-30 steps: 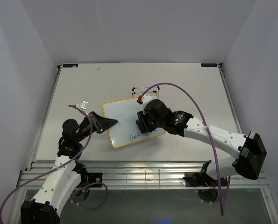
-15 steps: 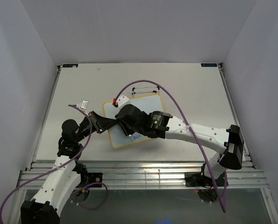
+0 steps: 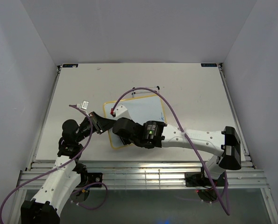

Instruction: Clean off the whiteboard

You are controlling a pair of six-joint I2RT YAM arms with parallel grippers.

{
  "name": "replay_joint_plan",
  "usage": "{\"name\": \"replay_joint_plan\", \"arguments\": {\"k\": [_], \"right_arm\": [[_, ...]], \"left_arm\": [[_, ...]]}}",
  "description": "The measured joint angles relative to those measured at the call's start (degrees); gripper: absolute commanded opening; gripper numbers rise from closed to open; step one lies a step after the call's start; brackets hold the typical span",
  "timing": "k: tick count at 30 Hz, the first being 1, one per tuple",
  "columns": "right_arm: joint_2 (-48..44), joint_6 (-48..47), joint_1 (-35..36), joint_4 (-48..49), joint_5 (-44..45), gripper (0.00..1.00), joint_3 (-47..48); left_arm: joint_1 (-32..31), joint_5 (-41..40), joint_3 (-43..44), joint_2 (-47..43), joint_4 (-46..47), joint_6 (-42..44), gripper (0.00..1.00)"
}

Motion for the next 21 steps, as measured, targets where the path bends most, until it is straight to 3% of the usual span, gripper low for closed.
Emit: {"name": "replay_joint_plan", "arguments": {"k": [8,13,21], "right_arm": [[1.55,0.96,0.59,-1.92,0.61,0.08,0.74],[1.57,0.07,-2.69,-3.54,-0.28,0.08,2.01],[5.92,-4.17,-8.11,-7.04,1.49,0.08,12.13]], "left_arm": [[-0.11,0.04,-1.29,-0.04,0.07,0.98,0.0],[-0.11,-1.01,-1.31,-0.42,0.28,0.68,0.0],[-0.13,-0.52,-1.31,-0.85,0.13,-3.15,0.0]]}}
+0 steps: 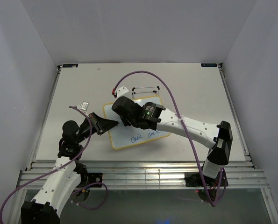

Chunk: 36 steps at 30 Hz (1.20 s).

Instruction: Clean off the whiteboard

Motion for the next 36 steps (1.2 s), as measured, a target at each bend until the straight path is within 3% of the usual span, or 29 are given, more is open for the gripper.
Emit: {"name": "replay_joint_plan", "arguments": {"k": [7,24,30,36], "right_arm": [[1.46,-1.36,1.2,0.13,-0.46,0.08,2.19],[-2.73,1.79,5.51,-1.53,-0.98,0.08,-9.18],[-2.29,1.75,5.62,-1.75,-1.03,0.08,-8.81],[0.81,0.07,5.05,-6.05,-0.76,0.08,-2.67]], "left_arm": [[-0.04,0.83,0.0,0.0,-0.46,-2.03,0.0],[-0.2,-1.27,-0.2,0.5,-2.25,2.89,0.0],[-0.2,-1.25,-0.2,0.96,-2.12,3.52,0.0],[-0.17,-1.86,-0.2,0.96,-0.57,3.02,0.0]]}}
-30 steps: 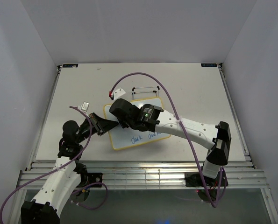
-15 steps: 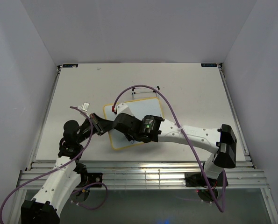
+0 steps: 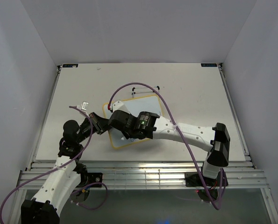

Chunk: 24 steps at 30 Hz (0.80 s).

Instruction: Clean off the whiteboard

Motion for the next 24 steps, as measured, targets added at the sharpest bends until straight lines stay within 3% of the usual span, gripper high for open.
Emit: {"name": "replay_joint_plan", "arguments": {"k": [6,24], "right_arm": [[2.93,-1.86,-0.33,-1.16,-1.25,0.08,7.19],[7.41,-4.7,-5.49,-0.35,-0.17,0.08,15.21]], "left_arm": [[0.0,0.52,0.0,0.0,1.25,-1.75,0.0],[0.15,1.51,0.0,-0.02,0.37,-4.55,0.0]]}}
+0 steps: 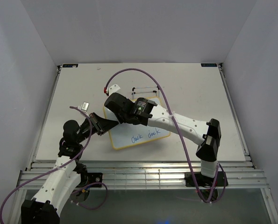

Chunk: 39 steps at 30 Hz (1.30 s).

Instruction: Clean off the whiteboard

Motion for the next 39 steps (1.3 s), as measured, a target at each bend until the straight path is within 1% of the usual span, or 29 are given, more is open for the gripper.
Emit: {"name": "replay_joint_plan", "arguments": {"k": [6,9,12,16,18,19,23,26,28,31,36,39], "right_arm": [[-0.15,-0.39,0.72,2.03,0.98,0.08,-1.51],[-1.68,-0.15,1.33,3.37,0.94,0.08,-5.14],[-5.64,0.46,1.77,5.11,0.85,0.08,-12.37],[-14.67,1.38,0.7,7.45,-0.61,0.08,-27.06],[-19.76,1.92,-1.9,9.38,-2.25,0.08,-35.17],[-22.34,1.9,-4.35,10.38,-3.63,0.08,-39.19],[-27.28,1.33,-14.19,12.81,-6.67,0.08,-48.13],[-28.15,0.17,-19.08,14.19,-8.79,0.08,-49.92],[-28.46,-0.63,-20.33,15.23,-10.45,0.08,-49.94],[-29.18,-1.51,-20.63,17.88,-14.01,0.08,-50.03],[-32.3,-1.86,-19.69,26.53,-21.57,0.08,-50.66],[-33.38,-2.27,-19.19,30.4,-23.45,0.08,-50.56]], "left_arm": [[-0.07,0.02,0.0,0.0,-1.38,-1.49,0.0],[-0.13,-0.02,-0.02,0.0,-2.8,-1.4,0.0],[-0.24,-0.46,-0.15,0.0,-3.34,-0.9,0.0],[-0.24,-1.51,-0.15,-0.02,-3.13,1.31,0.0],[-0.28,-1.55,-0.15,-0.11,-2.58,2.49,0.0],[-0.28,-1.6,-0.15,-0.22,-2.27,2.97,0.0],[-0.28,-1.99,-0.15,-0.83,-1.22,4.22,0.0],[-0.28,-2.51,-0.15,-1.25,-0.92,4.59,0.0],[-0.26,-2.89,-0.15,-1.53,-0.59,4.61,0.0],[-0.24,-3.23,-0.15,-1.84,-0.15,4.66,0.0],[-0.2,-3.34,-0.15,-1.84,0.59,3.69,0.0],[-0.2,-2.78,-0.15,-1.95,1.84,2.34,0.0]]}}
